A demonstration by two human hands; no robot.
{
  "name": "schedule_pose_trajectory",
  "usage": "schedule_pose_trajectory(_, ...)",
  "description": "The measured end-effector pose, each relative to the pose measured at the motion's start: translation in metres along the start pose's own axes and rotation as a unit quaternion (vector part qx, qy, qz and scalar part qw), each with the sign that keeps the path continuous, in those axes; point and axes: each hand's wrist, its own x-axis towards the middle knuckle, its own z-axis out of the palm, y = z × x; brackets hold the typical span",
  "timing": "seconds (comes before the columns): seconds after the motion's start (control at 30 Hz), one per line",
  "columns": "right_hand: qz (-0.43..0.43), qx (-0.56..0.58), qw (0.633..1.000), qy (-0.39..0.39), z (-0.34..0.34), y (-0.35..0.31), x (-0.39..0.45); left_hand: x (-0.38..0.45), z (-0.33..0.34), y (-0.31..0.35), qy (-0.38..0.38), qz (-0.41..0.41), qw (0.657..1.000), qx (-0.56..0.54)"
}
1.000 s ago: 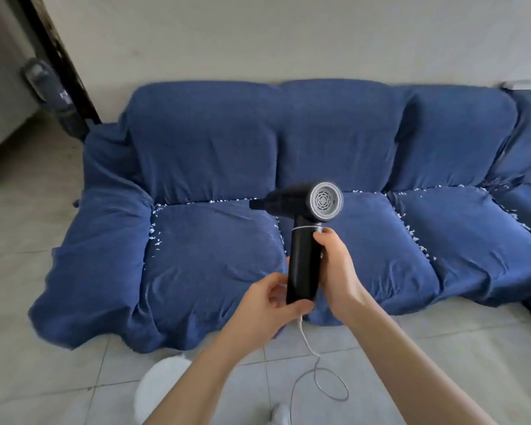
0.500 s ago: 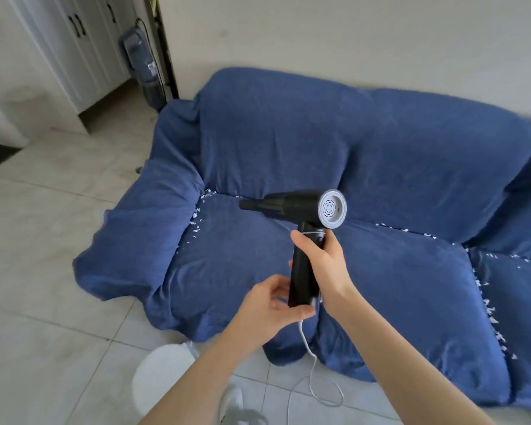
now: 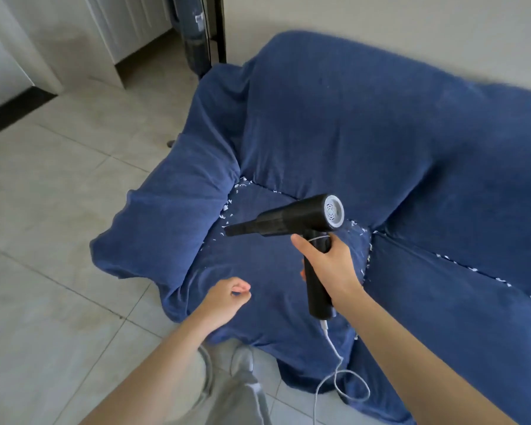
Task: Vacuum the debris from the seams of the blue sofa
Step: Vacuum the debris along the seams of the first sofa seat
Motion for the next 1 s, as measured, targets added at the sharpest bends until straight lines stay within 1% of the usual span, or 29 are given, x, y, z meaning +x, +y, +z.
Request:
schedule_pose_trajectory(0.2,0.023,-0.058,0.997,-0.041,0.048,0.030,0.079,0.092,-0.023,-0.035,0.037,-0.055,0.994,0.089)
schedule_pose_trajectory(0.3,0.039,-0.096,0.993,-0.056,0.069,0.055,0.116,0.127,-0.021,-0.061,0.027,-0.084,0.985,0.148)
schedule_pose_trajectory(0.4,0.047,-0.130,0.987,-0.078,0.090,0.088,0.152,0.163,-0.011,-0.093,0.015,-0.122,0.979,0.166)
schedule_pose_trajectory(0.5,0.053,-0.155,0.982,-0.097,0.104,0.120,0.178,0.193,-0.001,-0.121,0.007,-0.137,0.973,0.184)
schedule_pose_trajectory(0.6,0.069,-0.164,0.977,-0.114,0.117,0.155,0.206,0.226,0.011,-0.144,0.000,-0.141,0.971,0.191)
schedule_pose_trajectory(0.77,0.075,-0.167,0.974,-0.135,0.131,0.199,0.235,0.270,0.025,-0.173,0.010,-0.116,0.965,0.236)
schedule_pose_trajectory(0.9,0.091,-0.139,0.976,-0.143,0.138,0.214,0.253,0.291,0.036,-0.193,0.032,-0.096,0.955,0.279)
schedule_pose_trajectory(1.0,0.085,-0.132,0.975,-0.157,0.140,0.218,0.262,0.298,0.043,-0.202,0.035,-0.087,0.948,0.304)
